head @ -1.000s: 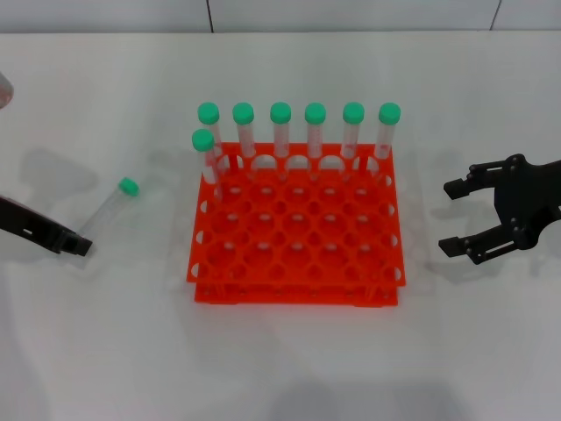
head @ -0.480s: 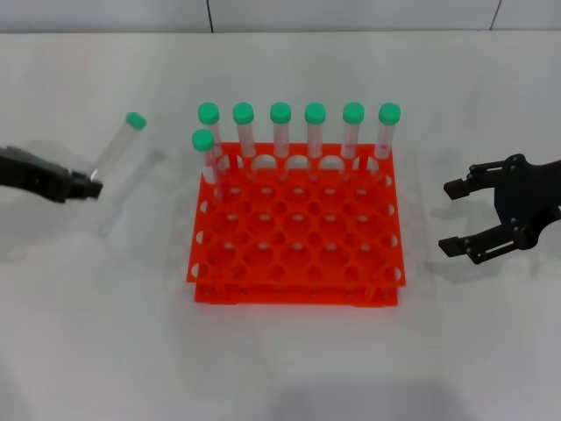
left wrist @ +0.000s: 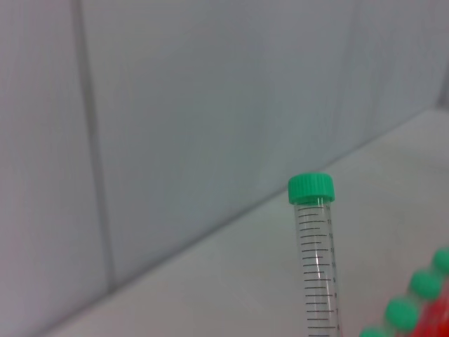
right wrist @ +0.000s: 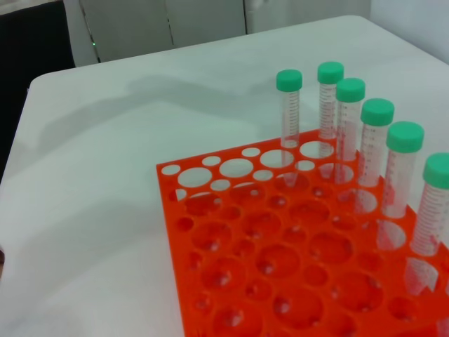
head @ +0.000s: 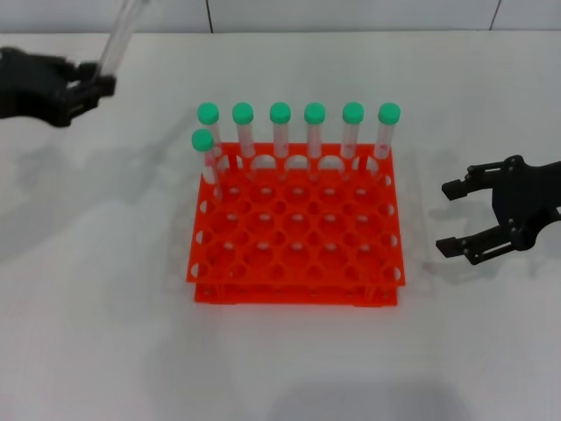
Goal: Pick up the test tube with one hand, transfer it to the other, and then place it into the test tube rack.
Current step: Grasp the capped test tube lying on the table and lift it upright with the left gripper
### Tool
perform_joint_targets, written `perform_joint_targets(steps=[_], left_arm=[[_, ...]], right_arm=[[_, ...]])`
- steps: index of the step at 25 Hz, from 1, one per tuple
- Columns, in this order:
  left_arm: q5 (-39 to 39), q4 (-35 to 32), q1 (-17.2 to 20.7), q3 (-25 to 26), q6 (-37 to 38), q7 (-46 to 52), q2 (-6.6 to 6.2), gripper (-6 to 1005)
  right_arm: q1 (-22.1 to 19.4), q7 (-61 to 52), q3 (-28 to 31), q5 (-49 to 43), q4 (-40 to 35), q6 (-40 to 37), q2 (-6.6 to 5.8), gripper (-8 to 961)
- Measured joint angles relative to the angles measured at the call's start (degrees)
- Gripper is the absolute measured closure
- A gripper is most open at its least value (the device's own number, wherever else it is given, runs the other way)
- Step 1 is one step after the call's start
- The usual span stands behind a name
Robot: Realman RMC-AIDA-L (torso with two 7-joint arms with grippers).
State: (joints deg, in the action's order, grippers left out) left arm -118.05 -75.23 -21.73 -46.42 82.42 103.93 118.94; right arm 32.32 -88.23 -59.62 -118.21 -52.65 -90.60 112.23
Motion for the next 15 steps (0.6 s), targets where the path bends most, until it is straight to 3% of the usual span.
perform_joint_targets(steps=[3, 7, 11, 15], left_arm=[[7.69, 5.11, 0.20, 0.10, 0.02, -7.98, -0.07, 805], [16.73, 14.72, -1.48, 0.25, 1.04, -17.55, -1.18, 805], [20.45, 26.35, -6.50, 0.33, 3.87, -21.19, -3.91, 805], [18.95, 34.73, -11.78, -0.03, 6.48, -21.21, -6.23, 805]], right_arm=[[0.08, 0.04, -0.18, 0.00, 0.00, 0.28, 0.33, 84], [0.10, 0.13, -0.24, 0.00, 0.01, 0.51, 0.71, 84], [0.13, 0.18, -0.37, 0.00, 0.01, 0.78, 0.97, 85], [0.21, 0.95, -0.17, 0.11, 0.00, 0.81, 1.37, 85]])
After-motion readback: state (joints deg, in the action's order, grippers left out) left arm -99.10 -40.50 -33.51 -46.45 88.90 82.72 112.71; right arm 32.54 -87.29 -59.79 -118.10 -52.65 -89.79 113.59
